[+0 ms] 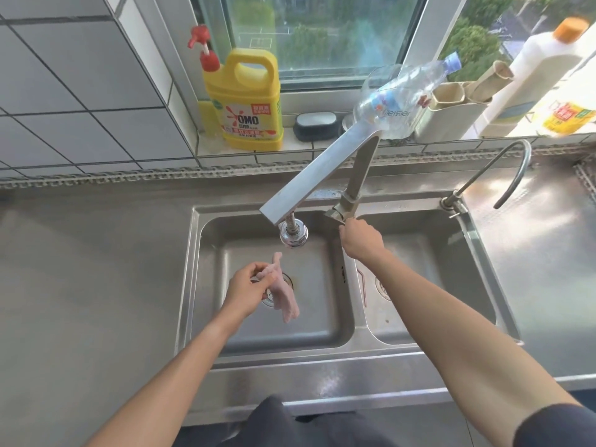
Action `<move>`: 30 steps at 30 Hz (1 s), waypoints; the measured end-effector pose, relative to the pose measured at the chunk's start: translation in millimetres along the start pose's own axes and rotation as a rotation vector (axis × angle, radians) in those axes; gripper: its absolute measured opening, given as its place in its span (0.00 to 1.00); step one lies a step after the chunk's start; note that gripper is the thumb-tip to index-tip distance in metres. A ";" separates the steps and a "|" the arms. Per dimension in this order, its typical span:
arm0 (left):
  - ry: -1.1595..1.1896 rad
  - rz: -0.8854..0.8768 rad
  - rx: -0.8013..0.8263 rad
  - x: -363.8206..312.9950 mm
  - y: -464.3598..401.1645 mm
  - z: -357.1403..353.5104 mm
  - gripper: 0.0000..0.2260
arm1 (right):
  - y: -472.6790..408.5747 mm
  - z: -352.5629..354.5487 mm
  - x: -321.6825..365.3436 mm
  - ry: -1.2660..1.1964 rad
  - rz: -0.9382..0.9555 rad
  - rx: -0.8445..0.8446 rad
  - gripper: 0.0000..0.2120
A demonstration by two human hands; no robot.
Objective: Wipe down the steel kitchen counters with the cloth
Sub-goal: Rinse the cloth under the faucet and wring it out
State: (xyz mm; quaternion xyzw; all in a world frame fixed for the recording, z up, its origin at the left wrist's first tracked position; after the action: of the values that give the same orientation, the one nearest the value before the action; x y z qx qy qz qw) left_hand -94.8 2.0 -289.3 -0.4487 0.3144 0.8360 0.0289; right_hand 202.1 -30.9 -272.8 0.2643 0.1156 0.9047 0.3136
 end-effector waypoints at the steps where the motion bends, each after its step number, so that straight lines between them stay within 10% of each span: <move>1: -0.003 -0.002 -0.003 -0.7 -1.8 0.4 0.03 | -1.2 -1.2 -0.1 0.006 0.012 -0.007 0.16; 30: -0.096 -0.031 0.019 -29.2 -46.1 -23.3 0.03 | 7.4 -8.1 9.2 -0.039 0.044 -0.018 0.15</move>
State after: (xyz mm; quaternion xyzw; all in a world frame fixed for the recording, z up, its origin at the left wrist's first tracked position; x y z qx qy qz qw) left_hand -45.1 32.8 -299.2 -0.4124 0.3137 0.8531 0.0612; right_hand 187.8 -31.2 -273.1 0.2814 0.0955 0.9071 0.2982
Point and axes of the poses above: each hand's wrist, its own y-axis away from the middle knuckle, its own z-axis out of the back of the hand, x = y × z, the point moved 10 cm from there along -y, towards the middle knuckle, and after that the axes turned 10 degrees about -y, right-handed, at the moved point
